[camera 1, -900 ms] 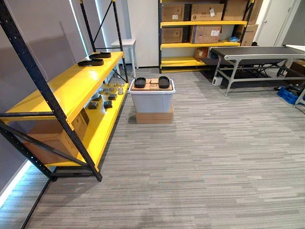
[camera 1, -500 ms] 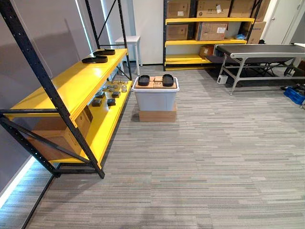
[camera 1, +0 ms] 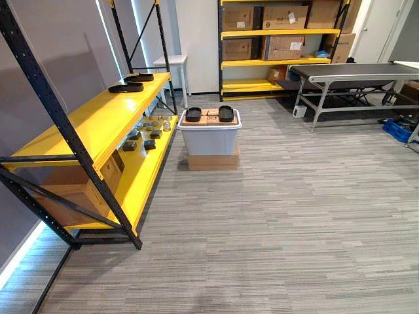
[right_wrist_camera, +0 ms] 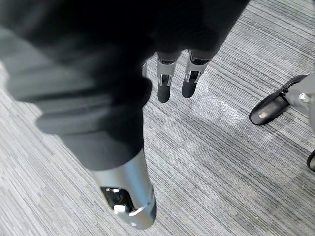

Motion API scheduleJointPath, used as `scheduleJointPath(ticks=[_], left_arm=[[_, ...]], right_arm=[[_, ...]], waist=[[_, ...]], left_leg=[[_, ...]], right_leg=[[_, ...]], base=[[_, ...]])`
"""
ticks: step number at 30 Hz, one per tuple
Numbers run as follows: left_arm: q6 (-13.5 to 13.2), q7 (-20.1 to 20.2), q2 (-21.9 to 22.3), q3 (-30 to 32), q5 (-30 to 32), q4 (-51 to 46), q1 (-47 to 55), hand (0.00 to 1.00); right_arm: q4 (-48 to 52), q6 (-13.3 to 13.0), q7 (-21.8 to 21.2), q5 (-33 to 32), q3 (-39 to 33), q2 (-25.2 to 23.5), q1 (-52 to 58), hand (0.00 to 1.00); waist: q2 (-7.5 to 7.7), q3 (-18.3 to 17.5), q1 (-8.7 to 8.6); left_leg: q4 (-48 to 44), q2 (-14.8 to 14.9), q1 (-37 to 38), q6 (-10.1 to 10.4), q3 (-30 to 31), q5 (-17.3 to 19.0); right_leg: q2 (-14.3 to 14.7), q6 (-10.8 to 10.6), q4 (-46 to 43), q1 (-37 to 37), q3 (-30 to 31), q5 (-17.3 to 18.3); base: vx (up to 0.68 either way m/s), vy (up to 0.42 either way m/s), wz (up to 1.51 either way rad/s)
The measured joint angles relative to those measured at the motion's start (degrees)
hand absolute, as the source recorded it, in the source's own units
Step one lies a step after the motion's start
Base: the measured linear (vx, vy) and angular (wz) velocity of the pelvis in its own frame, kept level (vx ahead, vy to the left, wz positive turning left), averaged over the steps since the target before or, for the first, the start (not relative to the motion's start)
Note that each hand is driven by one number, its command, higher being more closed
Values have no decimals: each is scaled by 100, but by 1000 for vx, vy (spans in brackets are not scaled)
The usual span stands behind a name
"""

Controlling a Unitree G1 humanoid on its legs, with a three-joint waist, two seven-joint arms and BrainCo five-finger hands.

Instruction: Walk over and take plastic housings, then place them on the shelf

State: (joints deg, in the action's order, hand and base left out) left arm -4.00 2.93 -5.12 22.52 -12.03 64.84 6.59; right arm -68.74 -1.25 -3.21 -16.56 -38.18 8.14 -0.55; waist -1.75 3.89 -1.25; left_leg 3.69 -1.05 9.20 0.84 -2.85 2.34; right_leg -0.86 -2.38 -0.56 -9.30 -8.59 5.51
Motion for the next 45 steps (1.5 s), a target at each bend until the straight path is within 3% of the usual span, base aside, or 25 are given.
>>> scheduleJointPath(ticks=[15, 17, 18, 19, 20, 21, 22, 24, 26, 28, 31, 32, 33, 34, 35, 36, 37, 39, 40, 42, 44, 45], left_arm=[[-2, 1, 46, -296, -9, 9, -7, 0], [-2, -1, 47, -385, -20, 7, -86, 0], [-2, -6, 53, -417, -30, 6, -185, 0], [-5, -20, 48, -500, -48, -2, -250, 0], [-22, -24, 45, -653, -78, -44, -260, 0], [-33, -25, 43, -734, -115, -66, -257, 0], [-49, -29, 28, -835, -155, -76, -262, 0], [-46, -32, -69, -1053, -154, -71, -306, 0], [-42, -36, -128, -1090, -140, -62, -344, 0], [-40, -48, -183, -1125, -122, -57, -498, 0], [-43, -49, -241, -1221, 29, -19, -882, 0], [-53, -25, -192, -1217, 112, -16, -906, 0], [-79, -6, -132, -1178, 177, -11, -884, 0], [-97, 9, -48, -1035, 216, -18, -861, 0], [-104, 15, 3, -870, 218, -50, -834, 0], [-75, 19, 121, -514, 218, -58, -760, 0], [-65, 37, 214, -296, 214, -111, -651, 0], [-52, 81, 248, -19, 213, -221, -478, 0], [-27, 95, 267, 84, 208, -281, -421, 0], [-29, 131, 334, 175, 116, -400, -379, 0], [-44, 124, 303, 191, 101, -411, -289, 0], [-54, 123, 357, 201, 96, -416, -119, 0]], right_arm=[[-49, 0, 3, 43, 77, -113, -148, 0], [-36, -1, 5, 44, 319, -124, -221, 0], [-27, -1, 14, 48, 458, -119, -297, 0], [-22, -1, 41, 104, 534, -123, -387, 0], [27, -2, 41, 134, 600, -140, -417, 0], [67, -4, 42, 139, 685, -154, -416, 0], [154, -8, 39, 141, 802, -191, -442, 0], [226, -2, 37, 141, 1069, -233, -379, 0], [188, -2, 38, 140, 1240, -243, -307, 0], [154, -2, 41, 141, 1253, -267, -261, 0], [18, 0, 40, 147, 1068, -364, -55, 0], [10, -1, 36, 166, 878, -371, 111, 0], [10, -2, 34, 166, 699, -372, 291, 0], [7, 0, 37, 171, 406, -411, 359, 0], [11, -1, 44, 171, 202, -454, 365, 0], [44, 2, 30, 208, 46, -498, 420, 0], [88, 5, 28, 330, -2, -546, 537, 0], [129, 13, 34, 386, 23, -594, 569, 0], [261, 24, 34, 411, 91, -651, 558, 0], [400, 47, 32, 463, 211, -601, 378, 0], [376, 54, 35, 576, 103, -564, 3, 0], [452, 45, 38, 584, 144, -541, -227, 0]], waist=[[15, 130, 15], [37, 161, 22], [36, 228, 28], [18, 351, 53], [-1, 437, 91], [-8, 485, 102], [-17, 611, 128], [-21, 700, 91], [-30, 723, 50], [-18, 805, -82], [74, 872, -337], [24, 795, -424], [-51, 695, -465], [-106, 661, -433], [-97, 663, -396], [-114, 679, -422], [-153, 705, -399], [-120, 724, -260], [-40, 737, -161], [-8, 767, 44], [42, 821, 251], [49, 821, 353]], left_leg=[[-8, 2, -26, 13, -48, 11], [-315, -14, -336, 102, -48, 116], [-589, -18, -574, 23, -42, 212], [-842, 1, -701, -81, -49, 358], [-1035, 20, -739, -147, -88, 546], [-1100, 35, -736, -171, -138, 612], [-1132, 48, -659, -250, -236, 689], [-1025, 24, -445, -333, -241, 736], [-827, 32, -290, -374, -237, 745], [-640, 115, -131, -359, -164, 755], [-446, 263, 186, -170, 203, 1008], [-499, 392, 266, -136, 365, 1201], [-623, 528, 350, -27, 465, 1297], [-1097, 666, 248, 90, 451, 1404], [-1633, 718, 75, 96, 411, 1406], [-3119, 818, -427, 273, 423, 1293], [-4795, 1013, -963, 697, 424, 901], [-6448, 1301, -1564, 676, 96, 912], [-6694, 1366, -1965, 592, -260, 965], [-6116, 1250, -2642, 407, -713, 1128], [-4329, 864, -2954, 303, -810, 1145], [-2928, 739, -3050, 262, -798, 935]], right_leg=[[4, 1, -2, 84, 38, 0], [-31, 7, -85, 294, 51, -5], [-41, 11, -163, 406, 51, -8], [-39, -22, -317, 485, 55, 15], [-65, -255, -785, 683, 108, 236], [-95, -335, -1204, 848, 145, 373], [-192, -429, -2217, 1281, 96, 538], [-353, -418, -3254, 1826, -74, 711], [-494, -363, -3219, 2187, -343, 742], [-533, -286, -2610, 2456, -645, 654], [-573, -143, -1126, 2710, -933, -157], [-559, 35, -1494, 2750, -927, -491], [-471, 145, -1767, 2772, -959, -480], [-347, 422, -1920, 2711, -1000, -241], [-293, 475, -1939, 2609, -1009, -144], [-199, 611, -1820, 2218, -1112, -1], [-30, 706, -1584, 1676, -1142, 131], [240, 799, -1027, 827, -1038, 204], [283, 802, -591, 362, -906, 216], [248, 741, -175, -60, -668, 253], [-8, 611, -45, -320, -383, 340], [-167, 483, 67, -498, -183, 500]], base=[[-15, -16, -1], [-55, -15, -2], [0, 0, 0], [-38, 23, -12], [-37, 40, -20], [-50, 55, -37], [-37, 53, -30], [11, 81, -16], [91, 54, -6], [210, -29, 15], [375, -161, 61], [628, -374, 78], [589, -349, 65], [527, -293, 24], [686, -322, 8], [821, -363, 7], [682, -293, 10], [573, -202, -16], [714, -229, -29], [601, -83, -54], [526, 61, -98], [549, 134, -108]])
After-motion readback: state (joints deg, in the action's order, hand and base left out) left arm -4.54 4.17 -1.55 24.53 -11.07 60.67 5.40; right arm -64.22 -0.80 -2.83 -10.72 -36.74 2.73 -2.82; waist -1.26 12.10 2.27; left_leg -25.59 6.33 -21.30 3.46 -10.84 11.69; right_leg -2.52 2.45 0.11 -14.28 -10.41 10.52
